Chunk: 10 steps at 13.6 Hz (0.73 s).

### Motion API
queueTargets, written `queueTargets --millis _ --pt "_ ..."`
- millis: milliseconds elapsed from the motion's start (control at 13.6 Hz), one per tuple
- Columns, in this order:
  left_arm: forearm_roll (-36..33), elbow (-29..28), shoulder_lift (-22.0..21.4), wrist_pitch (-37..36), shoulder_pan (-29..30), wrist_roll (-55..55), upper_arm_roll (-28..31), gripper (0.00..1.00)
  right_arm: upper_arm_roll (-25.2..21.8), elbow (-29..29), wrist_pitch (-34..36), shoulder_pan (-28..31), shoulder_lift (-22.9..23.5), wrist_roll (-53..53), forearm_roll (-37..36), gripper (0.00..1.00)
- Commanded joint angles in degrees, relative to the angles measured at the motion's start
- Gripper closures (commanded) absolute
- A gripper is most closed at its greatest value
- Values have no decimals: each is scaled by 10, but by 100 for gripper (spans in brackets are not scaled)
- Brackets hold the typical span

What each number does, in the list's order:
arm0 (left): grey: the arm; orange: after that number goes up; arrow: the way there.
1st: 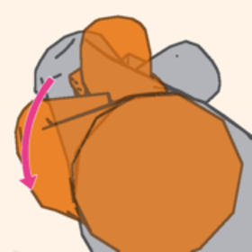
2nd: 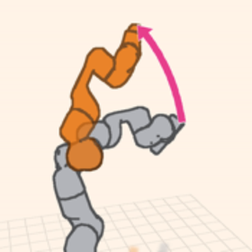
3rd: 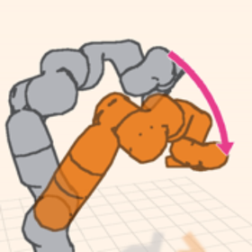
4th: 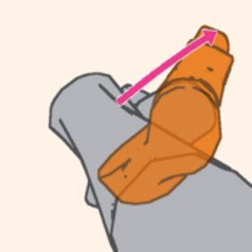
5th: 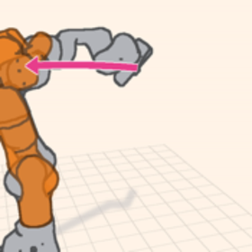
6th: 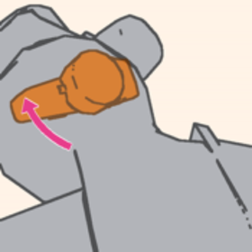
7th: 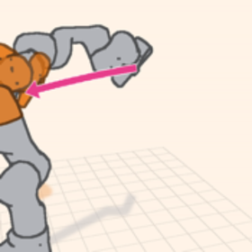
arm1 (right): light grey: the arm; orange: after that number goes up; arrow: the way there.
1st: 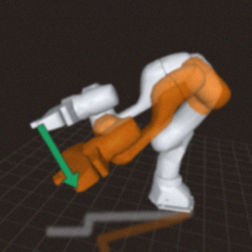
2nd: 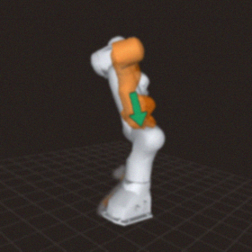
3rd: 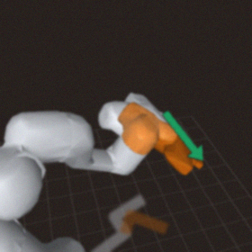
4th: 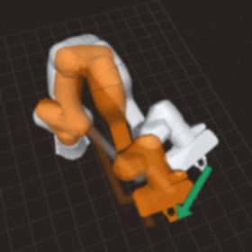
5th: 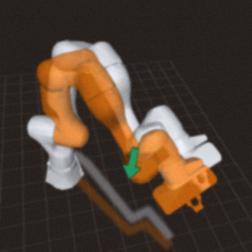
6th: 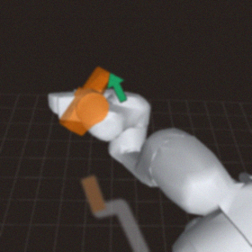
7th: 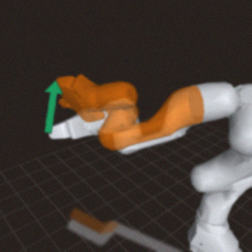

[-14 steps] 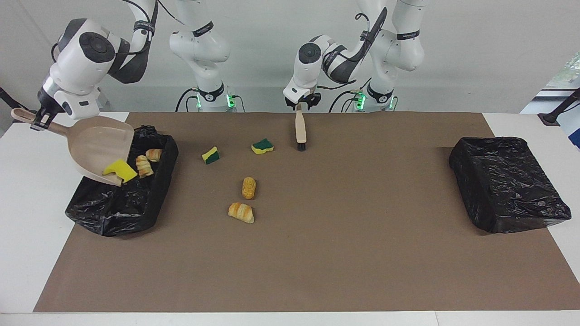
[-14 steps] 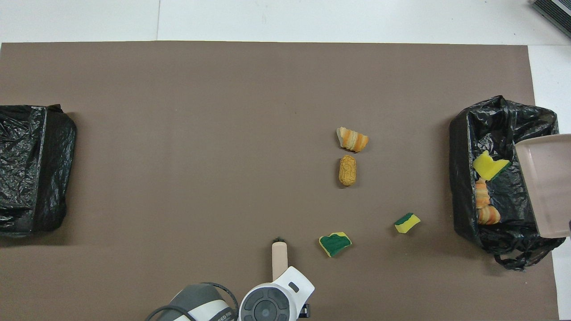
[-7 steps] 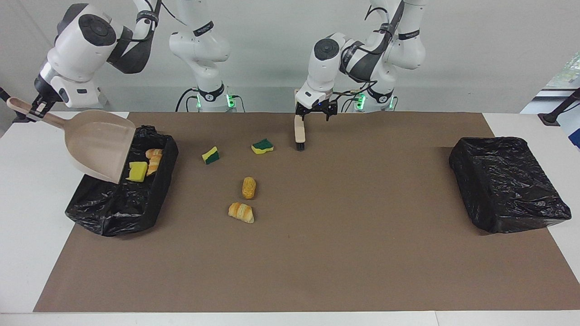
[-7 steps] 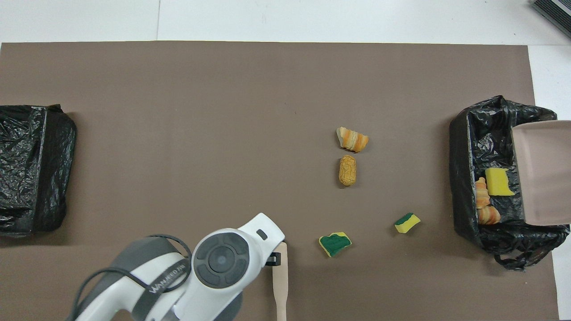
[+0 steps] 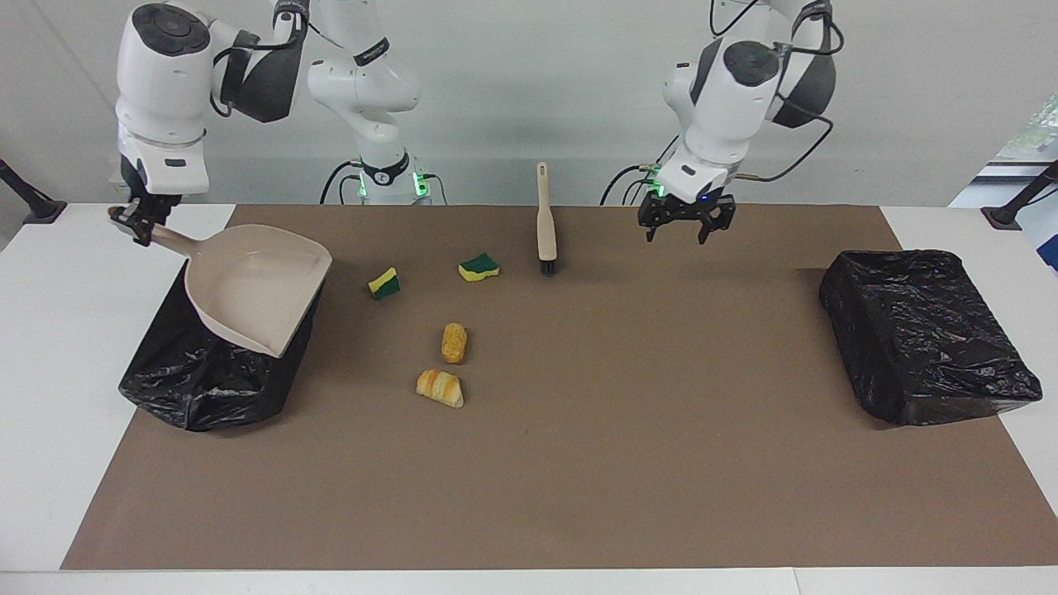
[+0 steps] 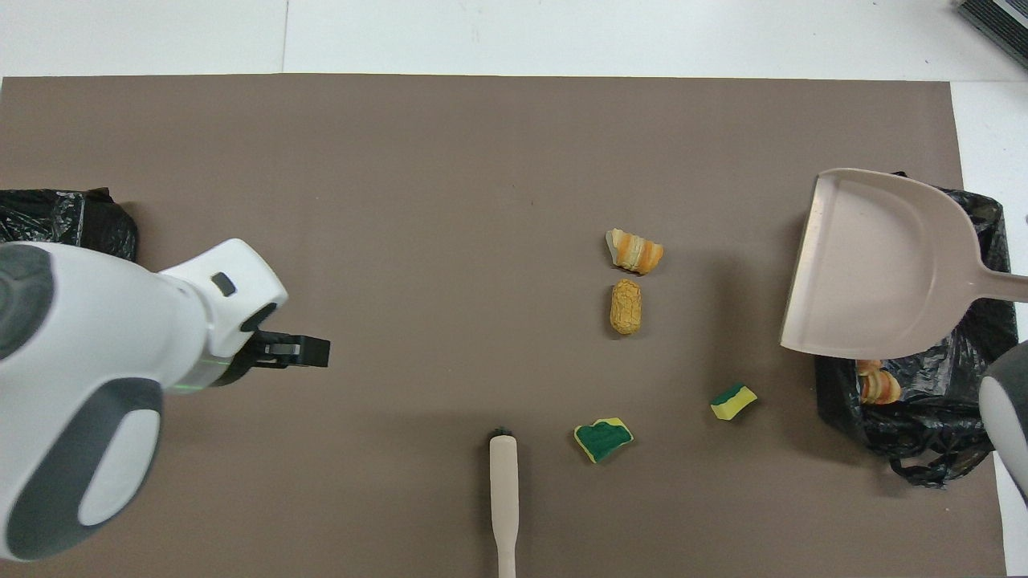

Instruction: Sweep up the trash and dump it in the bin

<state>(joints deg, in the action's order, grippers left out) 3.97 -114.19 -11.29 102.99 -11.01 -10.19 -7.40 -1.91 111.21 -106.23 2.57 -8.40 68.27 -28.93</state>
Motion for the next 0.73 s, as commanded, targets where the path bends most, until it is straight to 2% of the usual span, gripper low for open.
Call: queueTargets --millis 0,220,513,660 --pt "-10 96 14 -60 55 49 -9 0 2 5 38 -61 3 -162 44 100" --pt "-12 176 26 -123 95 100 -9 0 3 9 52 -105 16 -294 110 100" --pt "-32 260 71 -181 100 102 -9 0 3 9 45 -175 54 -531 200 100" --pt "-46 280 86 -195 100 102 -9 0 3 3 40 -216 75 -637 247 100"
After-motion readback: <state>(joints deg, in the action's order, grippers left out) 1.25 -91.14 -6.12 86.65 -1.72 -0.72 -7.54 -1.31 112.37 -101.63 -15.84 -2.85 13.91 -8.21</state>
